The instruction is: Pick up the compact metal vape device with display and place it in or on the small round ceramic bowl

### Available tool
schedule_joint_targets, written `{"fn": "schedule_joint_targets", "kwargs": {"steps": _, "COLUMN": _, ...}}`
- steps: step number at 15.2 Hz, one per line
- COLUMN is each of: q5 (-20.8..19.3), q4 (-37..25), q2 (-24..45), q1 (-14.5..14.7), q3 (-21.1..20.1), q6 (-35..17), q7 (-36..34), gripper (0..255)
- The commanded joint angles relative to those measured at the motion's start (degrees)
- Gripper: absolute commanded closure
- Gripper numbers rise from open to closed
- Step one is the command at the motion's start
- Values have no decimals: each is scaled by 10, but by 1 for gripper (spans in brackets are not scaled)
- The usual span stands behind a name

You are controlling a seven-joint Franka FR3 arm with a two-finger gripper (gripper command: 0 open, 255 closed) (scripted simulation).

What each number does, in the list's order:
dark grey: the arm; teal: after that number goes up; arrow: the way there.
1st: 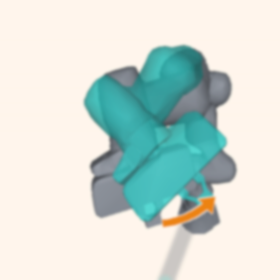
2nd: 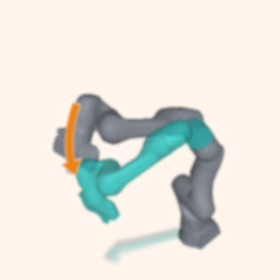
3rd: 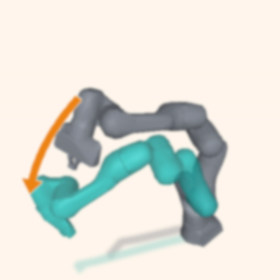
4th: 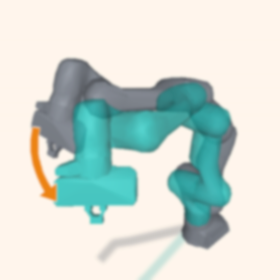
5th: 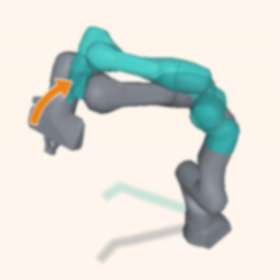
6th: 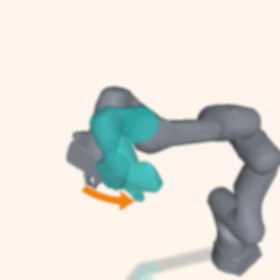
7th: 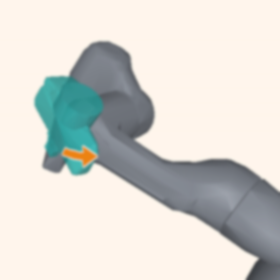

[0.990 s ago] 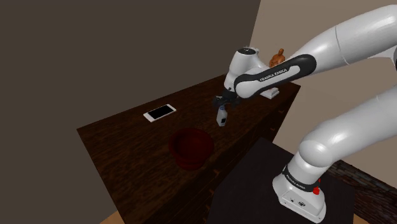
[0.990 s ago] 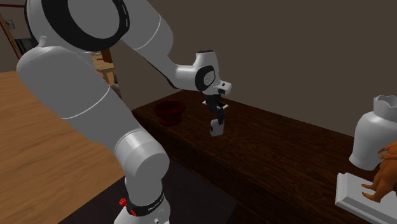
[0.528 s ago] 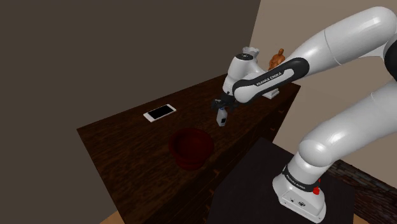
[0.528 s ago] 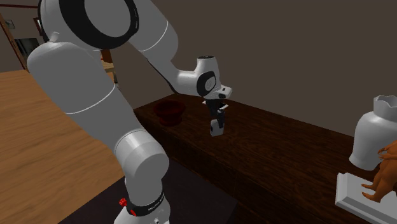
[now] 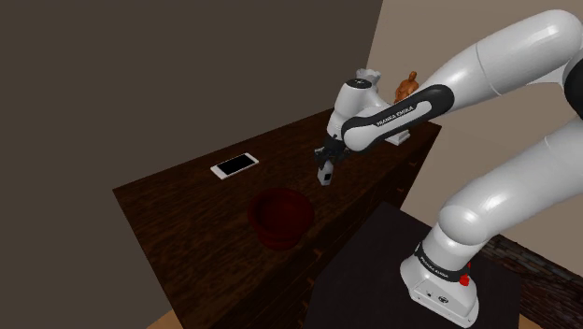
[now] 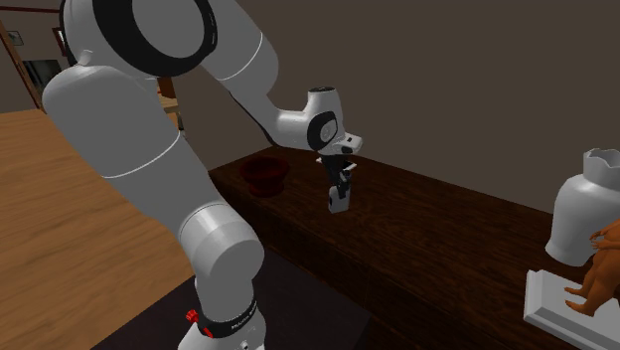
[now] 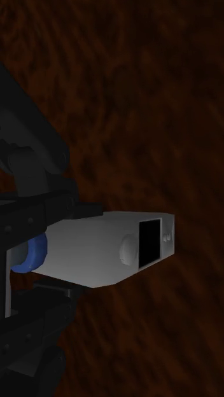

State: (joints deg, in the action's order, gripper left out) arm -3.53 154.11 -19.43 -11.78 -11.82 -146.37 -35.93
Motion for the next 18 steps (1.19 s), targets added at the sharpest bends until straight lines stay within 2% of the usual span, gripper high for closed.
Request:
{"fn": "schedule_joint_targets", "kwargs": {"steps": 1, "q5": 0, "q4": 0, "q2": 0, "q1": 0, "q3": 0, "q6": 0, "q7": 0, "gripper": 255}}
{"fn": "schedule_joint_targets", "kwargs": {"steps": 7, "q5": 0, "q4": 0, "q2": 0, "q1": 0, "q3": 0, "q6": 0, "q7": 0, "gripper": 255}}
{"fn": "schedule_joint_targets", "kwargs": {"steps": 18, "q5": 17, "q4": -44, "q2": -58, "q1": 11, "q3": 12, "q6": 102, "q7": 20, "gripper": 255}}
